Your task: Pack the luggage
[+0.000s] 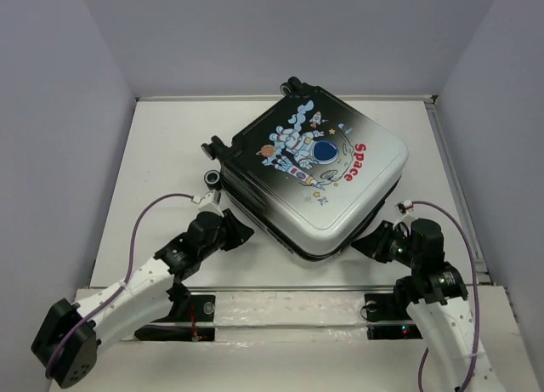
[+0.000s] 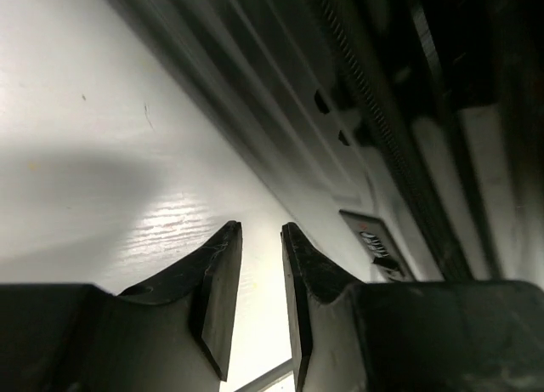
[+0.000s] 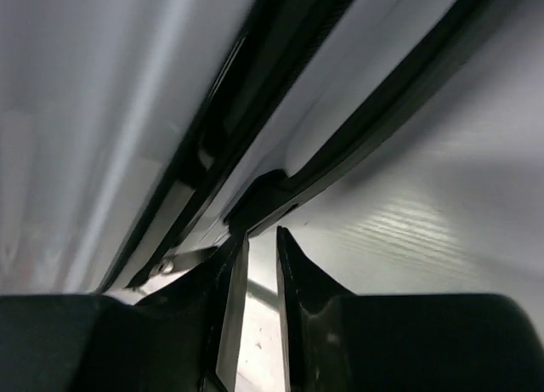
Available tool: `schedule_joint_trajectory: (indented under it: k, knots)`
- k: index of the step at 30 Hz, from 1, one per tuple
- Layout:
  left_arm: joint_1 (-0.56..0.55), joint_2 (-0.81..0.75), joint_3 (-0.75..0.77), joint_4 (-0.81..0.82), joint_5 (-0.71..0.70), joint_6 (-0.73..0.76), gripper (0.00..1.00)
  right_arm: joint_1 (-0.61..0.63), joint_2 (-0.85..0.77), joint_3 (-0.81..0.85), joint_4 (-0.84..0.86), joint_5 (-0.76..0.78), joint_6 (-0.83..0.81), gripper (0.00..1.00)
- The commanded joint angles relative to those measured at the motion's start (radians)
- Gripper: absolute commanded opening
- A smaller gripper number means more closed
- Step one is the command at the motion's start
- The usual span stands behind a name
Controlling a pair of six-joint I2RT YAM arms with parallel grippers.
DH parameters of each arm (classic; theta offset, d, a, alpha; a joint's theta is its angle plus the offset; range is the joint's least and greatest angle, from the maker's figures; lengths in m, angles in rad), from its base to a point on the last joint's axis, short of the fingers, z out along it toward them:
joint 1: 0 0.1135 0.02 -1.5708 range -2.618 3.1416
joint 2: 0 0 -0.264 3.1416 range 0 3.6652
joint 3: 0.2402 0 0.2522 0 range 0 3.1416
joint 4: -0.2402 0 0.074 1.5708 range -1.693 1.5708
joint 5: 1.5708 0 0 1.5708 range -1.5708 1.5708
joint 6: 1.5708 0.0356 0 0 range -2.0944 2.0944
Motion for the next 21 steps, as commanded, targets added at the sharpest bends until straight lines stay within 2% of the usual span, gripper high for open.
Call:
schedule_joint_trajectory:
  k: [1, 2, 6, 8, 10, 12, 13, 16, 20, 21]
  knots:
    - [-0.086, 0.06, -0.028, 0.154, -0.119, -0.083, 0.36, 0.006, 0.105, -0.004, 0.121, 0.149, 0.062, 0.31]
    - [-0.095, 0.061, -0.033, 0.177, -0.121, -0.086, 0.36, 0.006, 0.116, -0.004, 0.156, 0.187, 0.079, 0.41]
    - [-0.098, 0.072, -0.033, 0.207, -0.12, -0.065, 0.36, 0.015, 0.191, -0.054, 0.299, 0.229, 0.134, 0.57]
    - [-0.1, 0.075, -0.036, 0.225, -0.115, -0.054, 0.36, 0.015, 0.221, -0.098, 0.353, 0.234, 0.181, 0.58]
    - [-0.101, 0.073, -0.034, 0.231, -0.113, -0.049, 0.36, 0.015, 0.221, -0.12, 0.382, 0.261, 0.206, 0.55]
    - [-0.101, 0.073, -0.04, 0.244, -0.11, -0.046, 0.36, 0.015, 0.193, -0.158, 0.407, 0.319, 0.237, 0.42]
    - [-0.103, 0.07, -0.045, 0.257, -0.107, -0.046, 0.36, 0.015, 0.187, -0.172, 0.455, 0.321, 0.247, 0.4]
    - [-0.103, 0.07, -0.053, 0.274, -0.103, -0.048, 0.36, 0.015, 0.231, -0.215, 0.569, 0.3, 0.272, 0.25]
    - [-0.104, 0.07, -0.066, 0.303, -0.104, -0.052, 0.35, 0.015, 0.442, -0.197, 0.909, 0.219, 0.203, 0.2]
    - [-0.104, 0.075, -0.066, 0.308, -0.103, -0.056, 0.35, 0.015, 0.565, -0.18, 0.952, 0.208, 0.191, 0.19]
